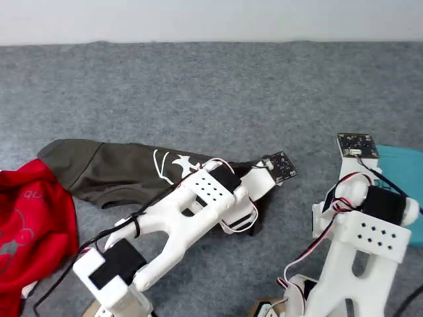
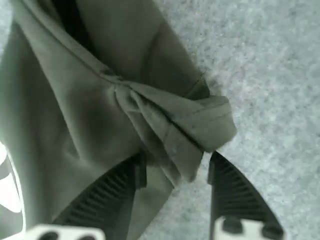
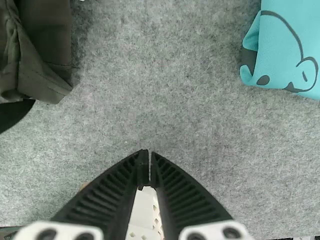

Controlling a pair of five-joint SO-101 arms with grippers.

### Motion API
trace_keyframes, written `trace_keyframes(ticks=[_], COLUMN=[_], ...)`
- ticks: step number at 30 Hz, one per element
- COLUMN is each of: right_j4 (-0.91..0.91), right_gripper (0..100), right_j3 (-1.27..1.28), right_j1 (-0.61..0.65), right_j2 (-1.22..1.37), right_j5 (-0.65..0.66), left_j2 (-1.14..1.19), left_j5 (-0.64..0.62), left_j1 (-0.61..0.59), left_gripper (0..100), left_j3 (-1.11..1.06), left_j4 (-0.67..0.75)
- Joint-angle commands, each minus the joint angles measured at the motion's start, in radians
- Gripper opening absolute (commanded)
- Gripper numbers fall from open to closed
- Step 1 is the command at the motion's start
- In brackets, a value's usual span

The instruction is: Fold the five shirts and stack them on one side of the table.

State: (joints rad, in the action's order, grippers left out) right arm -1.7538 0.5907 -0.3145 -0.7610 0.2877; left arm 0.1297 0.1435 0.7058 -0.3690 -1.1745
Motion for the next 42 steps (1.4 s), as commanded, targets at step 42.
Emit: trace_keyframes(ticks=[42], right_j4=[-0.004], right_gripper=[1.5], right_j3=[-0.015], right_j1=[0.558], right_j2=[0.113], right_j5=[0.097], left_j2=[-0.446], left_j5=[0.413], left_j1=[-0.928], left_gripper=[3], left_j3=[0.073], left_j4=[-0.351])
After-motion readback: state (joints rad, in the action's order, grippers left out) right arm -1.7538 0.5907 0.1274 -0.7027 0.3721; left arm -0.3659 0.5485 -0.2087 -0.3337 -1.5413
